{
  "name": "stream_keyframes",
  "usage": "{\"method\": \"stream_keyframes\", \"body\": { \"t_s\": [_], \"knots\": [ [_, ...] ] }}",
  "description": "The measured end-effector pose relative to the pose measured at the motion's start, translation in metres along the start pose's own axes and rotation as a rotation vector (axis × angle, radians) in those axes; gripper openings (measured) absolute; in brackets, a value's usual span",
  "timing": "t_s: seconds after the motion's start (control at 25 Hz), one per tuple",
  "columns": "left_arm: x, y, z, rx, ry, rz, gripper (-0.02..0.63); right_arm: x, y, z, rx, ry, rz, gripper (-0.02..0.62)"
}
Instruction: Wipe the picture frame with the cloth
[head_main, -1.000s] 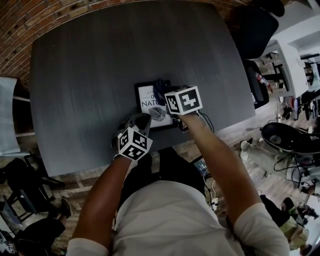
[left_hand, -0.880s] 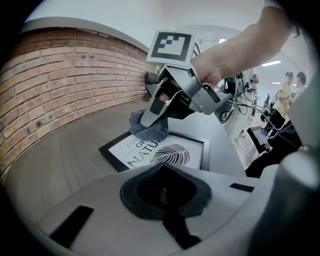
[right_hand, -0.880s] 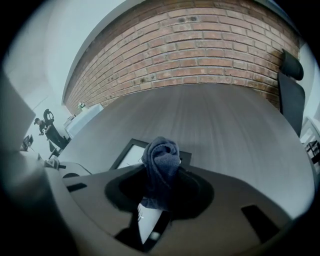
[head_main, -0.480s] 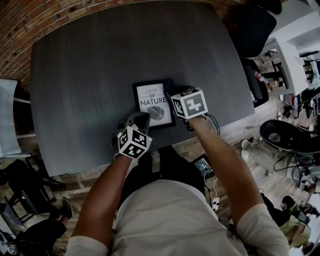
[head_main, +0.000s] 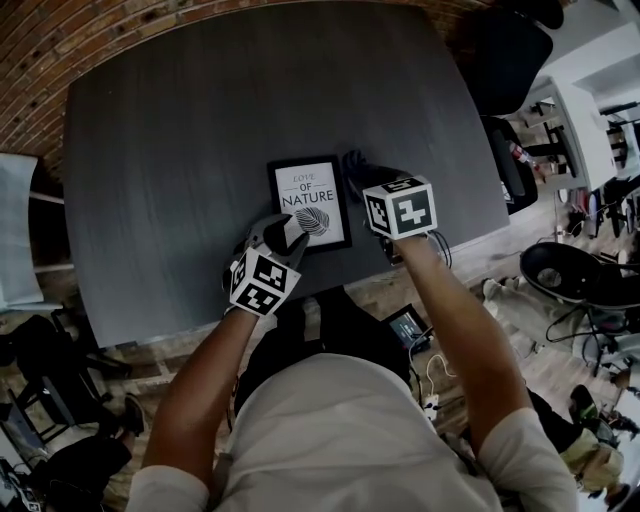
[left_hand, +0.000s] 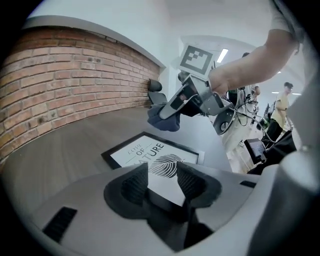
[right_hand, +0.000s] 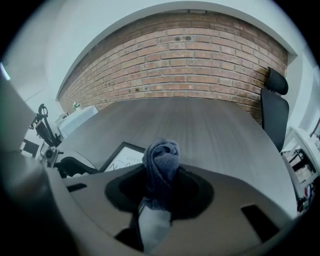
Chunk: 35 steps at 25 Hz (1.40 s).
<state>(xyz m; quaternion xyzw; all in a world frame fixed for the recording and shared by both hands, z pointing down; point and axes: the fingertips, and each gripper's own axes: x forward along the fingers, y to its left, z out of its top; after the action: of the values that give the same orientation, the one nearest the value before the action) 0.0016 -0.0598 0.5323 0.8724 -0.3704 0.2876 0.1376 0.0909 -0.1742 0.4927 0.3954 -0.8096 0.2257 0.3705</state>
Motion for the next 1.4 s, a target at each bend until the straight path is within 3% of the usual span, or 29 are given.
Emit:
{"method": "stream_keyframes", "body": {
  "t_s": [0.16,0.44,0.64,0.88,1.08,1.4],
  "knots": [
    [-0.013,-0.006,-0.012,0.051,0.023,0.0,0.279,0.002,0.031,0.002,-0.001,-0.013,0.075,0.125],
    [-0.017,-0.004,-0.034,-0.006,0.069,0.038,0.333,0.016,0.114,-0.004,0.011,-0.005,0.269,0.126],
    [-0.015,-0.002,-0.037,-0.072,0.074,0.024,0.337,0.029,0.155,-0.009,0.026,0.02,0.357,0.126],
    [-0.012,0.001,-0.039,-0.169,0.062,0.017,0.341,0.047,0.151,-0.026,0.039,0.066,0.347,0.126],
    [-0.014,0.002,-0.043,-0.199,0.078,0.031,0.341,0.046,0.143,-0.031,-0.021,0.089,0.308,0.126],
    [-0.016,0.004,-0.043,-0.219,0.083,0.032,0.341,0.04,0.124,-0.043,-0.031,0.114,0.255,0.126]
  ]
}}
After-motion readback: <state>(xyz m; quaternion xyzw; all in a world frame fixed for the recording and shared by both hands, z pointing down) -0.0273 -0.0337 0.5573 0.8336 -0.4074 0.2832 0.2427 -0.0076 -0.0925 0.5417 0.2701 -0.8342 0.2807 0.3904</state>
